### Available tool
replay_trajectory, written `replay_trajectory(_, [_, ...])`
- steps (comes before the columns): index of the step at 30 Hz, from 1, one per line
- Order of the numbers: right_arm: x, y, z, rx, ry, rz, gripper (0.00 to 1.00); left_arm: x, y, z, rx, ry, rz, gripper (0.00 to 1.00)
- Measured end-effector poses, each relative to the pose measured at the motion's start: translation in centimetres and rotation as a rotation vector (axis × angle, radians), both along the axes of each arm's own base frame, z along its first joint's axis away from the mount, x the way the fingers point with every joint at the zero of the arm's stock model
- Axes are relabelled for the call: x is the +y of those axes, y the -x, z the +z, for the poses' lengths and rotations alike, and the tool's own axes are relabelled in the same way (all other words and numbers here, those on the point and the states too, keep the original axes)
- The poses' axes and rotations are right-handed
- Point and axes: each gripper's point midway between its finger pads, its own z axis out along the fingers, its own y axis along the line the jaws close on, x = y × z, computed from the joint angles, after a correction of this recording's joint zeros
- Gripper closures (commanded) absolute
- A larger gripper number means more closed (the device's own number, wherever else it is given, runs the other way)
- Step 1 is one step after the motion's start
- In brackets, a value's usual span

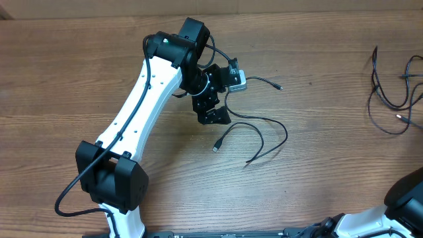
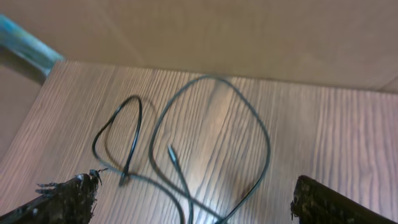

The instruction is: Untangle cables

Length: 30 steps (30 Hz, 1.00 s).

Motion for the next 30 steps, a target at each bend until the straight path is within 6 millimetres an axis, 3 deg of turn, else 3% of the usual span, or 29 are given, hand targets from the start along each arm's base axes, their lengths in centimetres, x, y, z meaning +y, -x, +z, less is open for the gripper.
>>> replay_trajectory(4, [0.9,-0.2,0.1,-0.006,-0.029,0.042,0.0,0.0,0.0,0.0,0.0,0.0,0.0,0.0])
replay_trajectory(8, [2.7,-1.2,2.4,-0.077,-0.045,0.156,0.0,0.0,0.0,0.0,0.0,0.0,0.0,0.0])
replay_trajectory(12, [7.1,-3.1,6.5,-0.222,-0.081,0.403,0.0,0.0,0.0,0.0,0.0,0.0,0.0,0.0])
replay_trajectory(15, [10.6,-4.4,7.9,-0.299,-0.146,0.57,0.0,0.0,0.0,0.0,-0.001,0.0,0.0,0.0])
replay_trajectory(22, [20.4,-5.4,5.9,-0.273,-0.408,0.84,0.0,0.0,0.0,0.0,0.0,0.0,0.0,0.0])
replay_trajectory(23, [22.3,-5.3,5.4,-0.246,-0.45,0.879,0.0,0.0,0.0,0.0,-0.001,0.0,0.0,0.0])
replay_trajectory(30, [30.5,-3.4,2.7,-0.047,-0.606,1.006,0.0,0.0,0.0,0.0,0.0,0.0,0.0,0.0])
